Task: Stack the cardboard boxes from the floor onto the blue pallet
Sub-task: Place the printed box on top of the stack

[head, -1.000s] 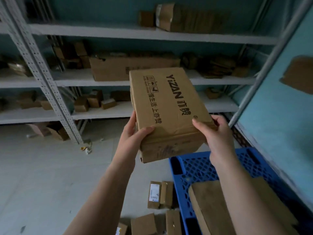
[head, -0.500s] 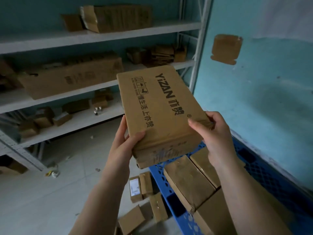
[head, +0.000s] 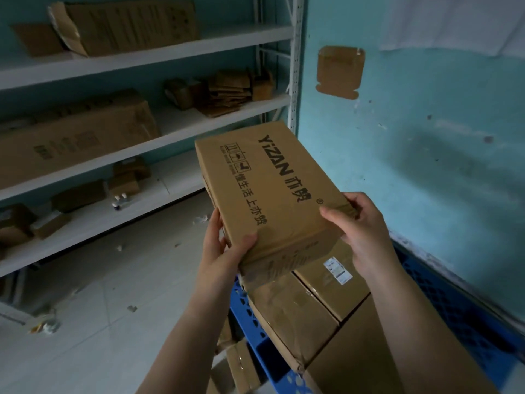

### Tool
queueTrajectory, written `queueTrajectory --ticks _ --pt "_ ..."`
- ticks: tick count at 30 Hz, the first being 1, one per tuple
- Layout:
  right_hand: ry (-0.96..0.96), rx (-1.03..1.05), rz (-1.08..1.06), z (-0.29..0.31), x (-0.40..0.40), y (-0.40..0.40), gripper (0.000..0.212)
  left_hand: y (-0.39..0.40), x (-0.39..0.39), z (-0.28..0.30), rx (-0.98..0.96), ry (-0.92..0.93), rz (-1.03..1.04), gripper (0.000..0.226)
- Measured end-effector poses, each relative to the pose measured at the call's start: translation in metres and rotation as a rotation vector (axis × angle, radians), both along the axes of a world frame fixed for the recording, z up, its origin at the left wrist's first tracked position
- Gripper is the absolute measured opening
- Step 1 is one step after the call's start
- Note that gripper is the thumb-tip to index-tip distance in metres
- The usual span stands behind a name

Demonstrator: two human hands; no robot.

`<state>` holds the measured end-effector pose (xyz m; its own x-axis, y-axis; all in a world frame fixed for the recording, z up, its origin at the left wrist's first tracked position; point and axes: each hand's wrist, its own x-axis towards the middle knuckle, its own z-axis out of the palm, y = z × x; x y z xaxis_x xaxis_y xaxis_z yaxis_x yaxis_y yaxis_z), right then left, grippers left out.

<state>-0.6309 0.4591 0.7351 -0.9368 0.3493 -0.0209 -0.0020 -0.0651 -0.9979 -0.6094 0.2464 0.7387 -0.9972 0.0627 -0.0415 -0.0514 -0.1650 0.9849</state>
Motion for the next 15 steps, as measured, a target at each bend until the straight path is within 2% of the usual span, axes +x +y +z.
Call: queueTrajectory --ticks 7,15 --pt "-0.155 0.123 0.035 -0.058 -0.03 0.048 0.034 0.045 -0.032 -0.062 -0.057 -0.167 -0.045 0.085" --pt "-0.423 0.129 -0.002 -0.179 -0.059 0.083 0.038 0.079 -0.07 -0.195 -0.195 -0.26 -0.101 0.077"
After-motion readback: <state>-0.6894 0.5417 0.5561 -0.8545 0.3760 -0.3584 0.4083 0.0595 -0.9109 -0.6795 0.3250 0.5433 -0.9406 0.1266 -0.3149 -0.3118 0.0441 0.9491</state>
